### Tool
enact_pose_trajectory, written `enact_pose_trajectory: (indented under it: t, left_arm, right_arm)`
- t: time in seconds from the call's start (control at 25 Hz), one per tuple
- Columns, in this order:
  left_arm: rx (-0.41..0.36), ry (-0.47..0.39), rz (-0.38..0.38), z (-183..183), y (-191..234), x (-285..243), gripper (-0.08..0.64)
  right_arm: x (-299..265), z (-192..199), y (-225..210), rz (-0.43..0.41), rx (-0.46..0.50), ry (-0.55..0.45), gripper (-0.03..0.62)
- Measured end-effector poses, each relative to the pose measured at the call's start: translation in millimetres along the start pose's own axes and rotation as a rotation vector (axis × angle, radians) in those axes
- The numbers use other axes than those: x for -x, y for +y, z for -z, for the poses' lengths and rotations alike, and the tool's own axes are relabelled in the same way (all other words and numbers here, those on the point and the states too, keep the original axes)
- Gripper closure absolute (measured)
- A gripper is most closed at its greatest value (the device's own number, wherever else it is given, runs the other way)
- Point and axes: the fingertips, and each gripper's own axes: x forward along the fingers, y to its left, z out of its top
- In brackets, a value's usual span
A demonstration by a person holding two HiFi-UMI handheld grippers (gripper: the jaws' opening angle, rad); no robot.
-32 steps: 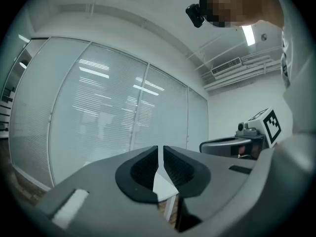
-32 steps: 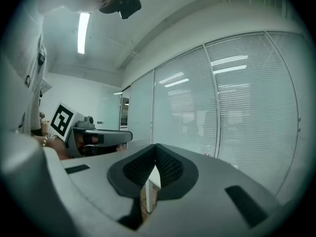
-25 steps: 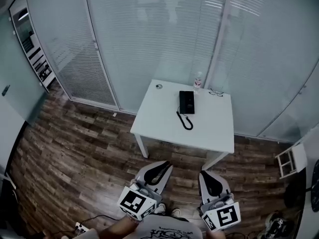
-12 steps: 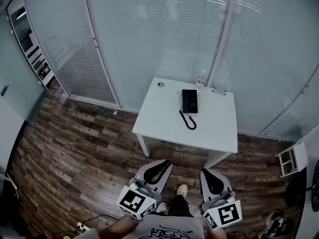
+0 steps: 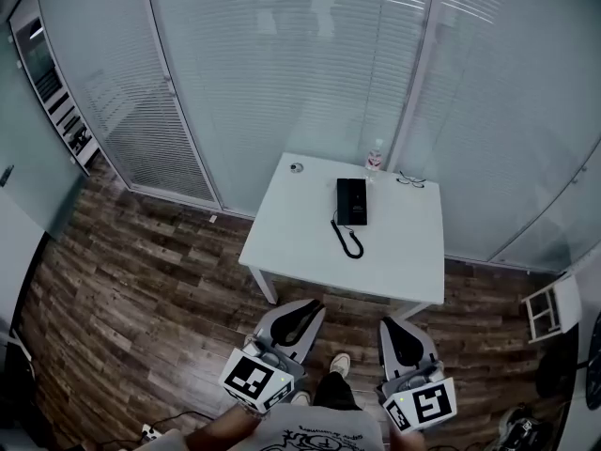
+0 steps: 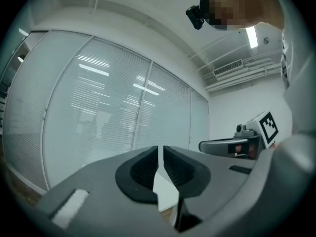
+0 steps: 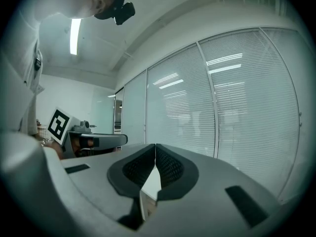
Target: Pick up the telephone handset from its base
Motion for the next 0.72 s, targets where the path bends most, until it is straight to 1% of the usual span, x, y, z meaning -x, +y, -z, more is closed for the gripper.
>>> enact_pose_trajectory:
  t: [0.36, 0.72]
  left_arm:
    - [0.001, 0.002, -0.013, -4.6, 11.6, -83.1, 0.528]
    - [-0.006, 0.012, -0.034, -6.1, 20.3, -171.4, 0.528]
  right_arm:
    - [-36.3, -0.7, -76.6, -0.016, 0.009, 0.014, 0.586]
    - [-72.6, -2.7, -158.9, -0.04, -0.006, 0.006, 0.586]
